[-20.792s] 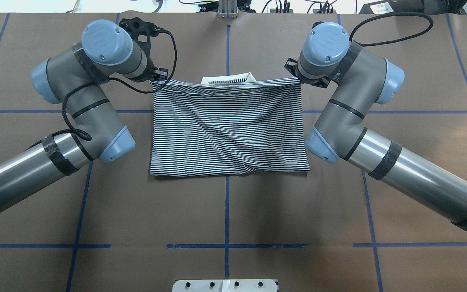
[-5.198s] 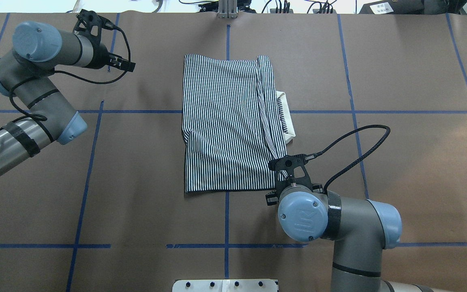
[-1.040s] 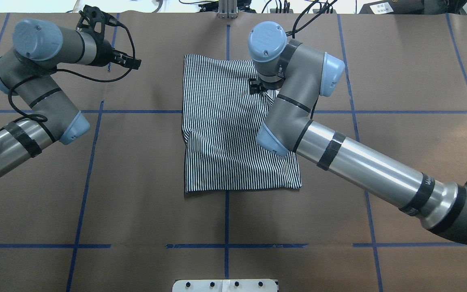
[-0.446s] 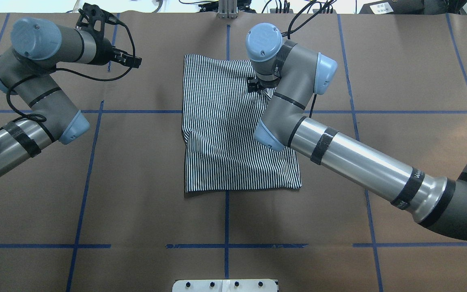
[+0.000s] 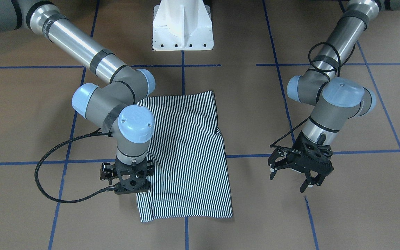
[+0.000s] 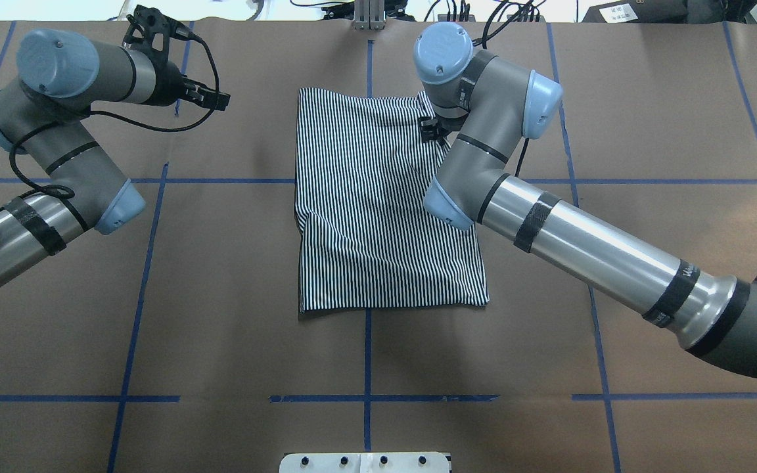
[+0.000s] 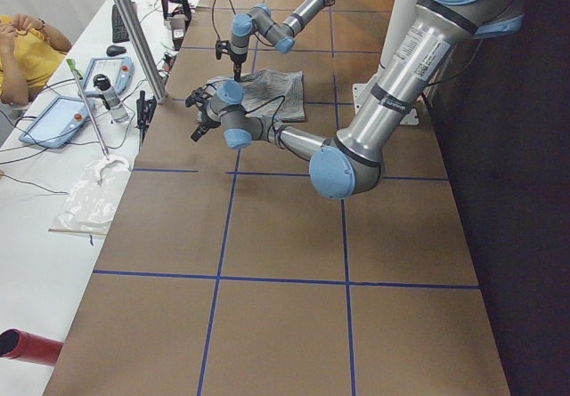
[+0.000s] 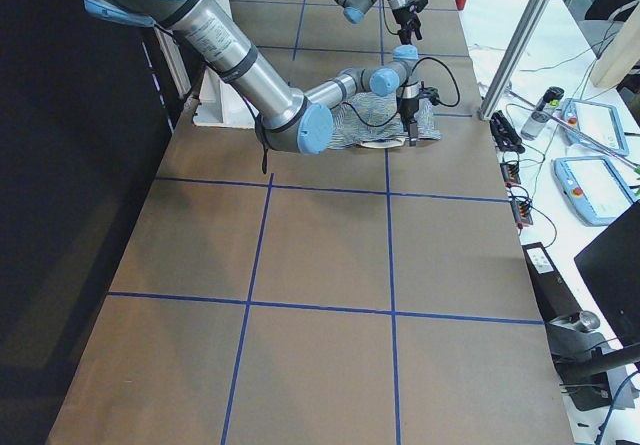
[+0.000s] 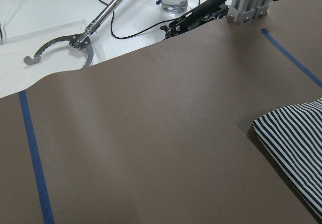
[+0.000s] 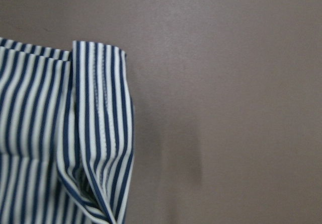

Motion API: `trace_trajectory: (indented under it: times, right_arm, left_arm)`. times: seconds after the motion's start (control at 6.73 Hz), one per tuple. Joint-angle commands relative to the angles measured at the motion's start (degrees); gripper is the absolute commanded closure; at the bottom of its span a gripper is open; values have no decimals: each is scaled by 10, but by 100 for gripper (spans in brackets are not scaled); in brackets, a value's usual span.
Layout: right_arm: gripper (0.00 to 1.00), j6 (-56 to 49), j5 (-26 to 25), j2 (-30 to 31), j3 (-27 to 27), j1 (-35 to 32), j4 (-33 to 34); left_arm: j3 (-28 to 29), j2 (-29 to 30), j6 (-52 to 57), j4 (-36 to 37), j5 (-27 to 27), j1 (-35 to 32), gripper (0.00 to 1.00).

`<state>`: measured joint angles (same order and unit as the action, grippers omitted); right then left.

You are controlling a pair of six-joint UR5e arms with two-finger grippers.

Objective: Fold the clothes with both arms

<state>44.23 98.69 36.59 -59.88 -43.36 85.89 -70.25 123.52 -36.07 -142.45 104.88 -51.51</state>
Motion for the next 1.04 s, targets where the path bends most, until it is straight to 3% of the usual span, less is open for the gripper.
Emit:
trace_trajectory:
  times: [0.0, 0.3, 0.59, 0.89]
  right_arm:
    - [1, -84, -1, 39, -3, -29, 6]
    - [1, -98, 6, 48, -15, -47, -1]
    - [0, -51, 111, 145, -152, -67, -65]
    - [0, 172, 120, 246, -275, -49, -179]
  left_arm:
    - [-8, 1, -1, 3, 2, 1, 0]
    - [-9, 1, 0, 4, 3, 2, 0]
    - [-49, -15, -11, 11, 11, 4, 0]
    - [-158, -62, -160, 40, 33, 43, 0]
